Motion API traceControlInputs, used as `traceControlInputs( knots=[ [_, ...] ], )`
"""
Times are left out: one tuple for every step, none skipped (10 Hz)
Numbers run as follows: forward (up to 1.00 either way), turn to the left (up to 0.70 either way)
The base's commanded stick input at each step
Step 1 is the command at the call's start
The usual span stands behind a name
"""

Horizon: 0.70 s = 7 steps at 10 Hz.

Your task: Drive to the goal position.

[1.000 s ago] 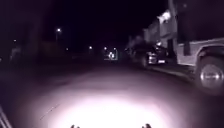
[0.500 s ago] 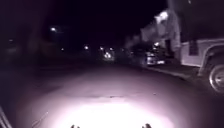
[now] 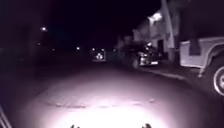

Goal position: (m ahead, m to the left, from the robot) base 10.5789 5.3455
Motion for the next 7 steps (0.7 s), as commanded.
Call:
traceControlInputs(
  knots=[
    [0.70,-0.22],
    [0.70,-0.18],
    [0.70,-0.14],
    [0.70,-0.10],
    [0.70,-0.06],
    [0.70,-0.02],
    [0.70,0.00]
  ],
)
